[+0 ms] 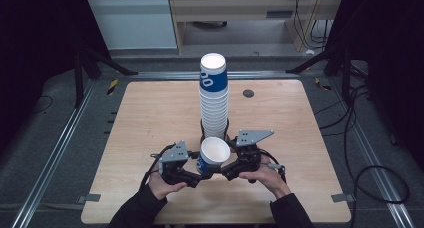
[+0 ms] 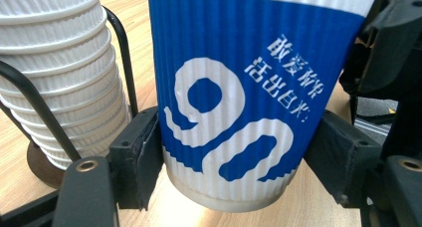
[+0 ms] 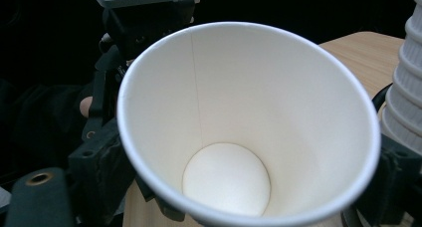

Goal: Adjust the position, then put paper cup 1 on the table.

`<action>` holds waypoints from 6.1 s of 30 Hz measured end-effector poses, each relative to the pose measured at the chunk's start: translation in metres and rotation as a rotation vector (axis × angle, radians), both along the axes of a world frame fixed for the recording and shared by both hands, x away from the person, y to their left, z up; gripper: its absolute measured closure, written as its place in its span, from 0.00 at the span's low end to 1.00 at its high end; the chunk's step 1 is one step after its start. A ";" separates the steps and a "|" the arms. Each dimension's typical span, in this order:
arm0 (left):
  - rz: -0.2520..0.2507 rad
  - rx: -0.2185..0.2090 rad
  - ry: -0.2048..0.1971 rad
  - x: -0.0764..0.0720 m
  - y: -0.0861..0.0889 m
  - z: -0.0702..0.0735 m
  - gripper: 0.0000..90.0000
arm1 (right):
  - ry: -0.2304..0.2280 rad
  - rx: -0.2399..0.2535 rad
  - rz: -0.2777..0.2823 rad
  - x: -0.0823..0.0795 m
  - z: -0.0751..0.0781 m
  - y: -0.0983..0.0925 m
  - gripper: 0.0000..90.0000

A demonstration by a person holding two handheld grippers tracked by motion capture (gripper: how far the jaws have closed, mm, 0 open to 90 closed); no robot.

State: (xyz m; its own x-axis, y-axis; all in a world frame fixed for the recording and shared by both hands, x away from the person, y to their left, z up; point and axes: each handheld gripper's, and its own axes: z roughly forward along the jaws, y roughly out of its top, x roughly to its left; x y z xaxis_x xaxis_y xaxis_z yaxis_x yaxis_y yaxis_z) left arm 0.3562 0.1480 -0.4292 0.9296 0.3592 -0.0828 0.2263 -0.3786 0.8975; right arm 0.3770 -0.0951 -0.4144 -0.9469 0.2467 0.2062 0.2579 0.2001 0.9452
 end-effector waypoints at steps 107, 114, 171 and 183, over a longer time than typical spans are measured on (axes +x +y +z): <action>0.414 0.086 0.077 0.050 0.088 -0.008 0.23 | 0.050 -0.392 -0.848 0.097 -0.061 -0.134 0.22; 0.412 0.089 0.080 0.051 0.088 -0.009 0.23 | 0.053 -0.406 -0.841 0.098 -0.063 -0.131 0.20; 0.410 0.082 0.078 0.050 0.089 -0.007 0.23 | -0.199 -0.058 -0.646 0.016 0.085 -0.084 0.13; 0.409 0.078 0.087 0.052 0.090 -0.009 0.23 | -0.245 -0.010 -0.585 0.022 0.121 -0.056 0.12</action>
